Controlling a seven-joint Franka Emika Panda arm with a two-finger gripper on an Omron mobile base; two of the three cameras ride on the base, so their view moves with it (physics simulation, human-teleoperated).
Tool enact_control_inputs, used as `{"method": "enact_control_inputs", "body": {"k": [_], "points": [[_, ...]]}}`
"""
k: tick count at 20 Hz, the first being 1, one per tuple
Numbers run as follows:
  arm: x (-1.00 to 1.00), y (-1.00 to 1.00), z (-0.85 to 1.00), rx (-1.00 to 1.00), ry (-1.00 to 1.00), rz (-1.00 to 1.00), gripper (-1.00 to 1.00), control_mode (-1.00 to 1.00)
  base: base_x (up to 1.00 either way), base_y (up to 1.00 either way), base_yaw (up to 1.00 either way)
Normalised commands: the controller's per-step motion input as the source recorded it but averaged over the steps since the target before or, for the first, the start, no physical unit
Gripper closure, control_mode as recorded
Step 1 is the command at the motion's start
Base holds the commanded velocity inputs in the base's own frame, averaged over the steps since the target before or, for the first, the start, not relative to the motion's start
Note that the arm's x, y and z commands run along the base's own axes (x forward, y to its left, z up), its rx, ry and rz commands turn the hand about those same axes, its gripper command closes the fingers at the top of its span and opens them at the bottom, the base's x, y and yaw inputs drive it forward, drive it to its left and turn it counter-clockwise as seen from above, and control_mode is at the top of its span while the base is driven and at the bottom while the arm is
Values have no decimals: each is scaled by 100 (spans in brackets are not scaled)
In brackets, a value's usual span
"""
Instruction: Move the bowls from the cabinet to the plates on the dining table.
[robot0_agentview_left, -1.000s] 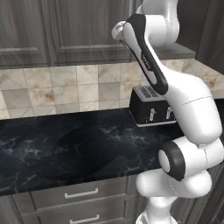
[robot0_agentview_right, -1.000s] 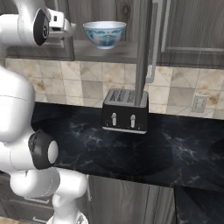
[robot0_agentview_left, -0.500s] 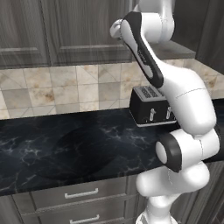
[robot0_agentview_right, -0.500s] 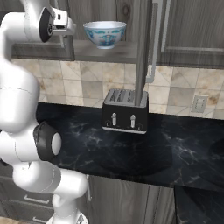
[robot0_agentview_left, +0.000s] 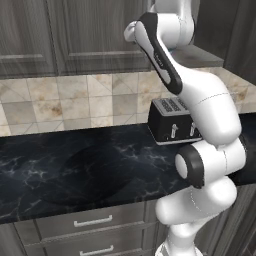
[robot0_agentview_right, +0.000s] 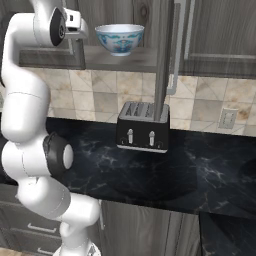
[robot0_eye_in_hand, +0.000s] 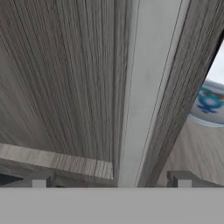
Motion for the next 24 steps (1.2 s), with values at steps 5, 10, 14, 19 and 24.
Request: {"method": "enact_control_inputs", "body": {"k": [5, 10, 14, 19, 24], "points": [[14, 0, 0, 0, 0, 0, -100, -100, 0, 0, 0], [5, 15, 0, 0, 0, 0, -100, -100, 0, 0, 0], [5, 21, 0, 0, 0, 0, -100, -100, 0, 0, 0], [22, 7, -7, -1, 0, 0, -100, -100, 0, 0, 0], [66, 7, -38, -3, 0, -1, -100, -100, 0, 0, 0]]}}
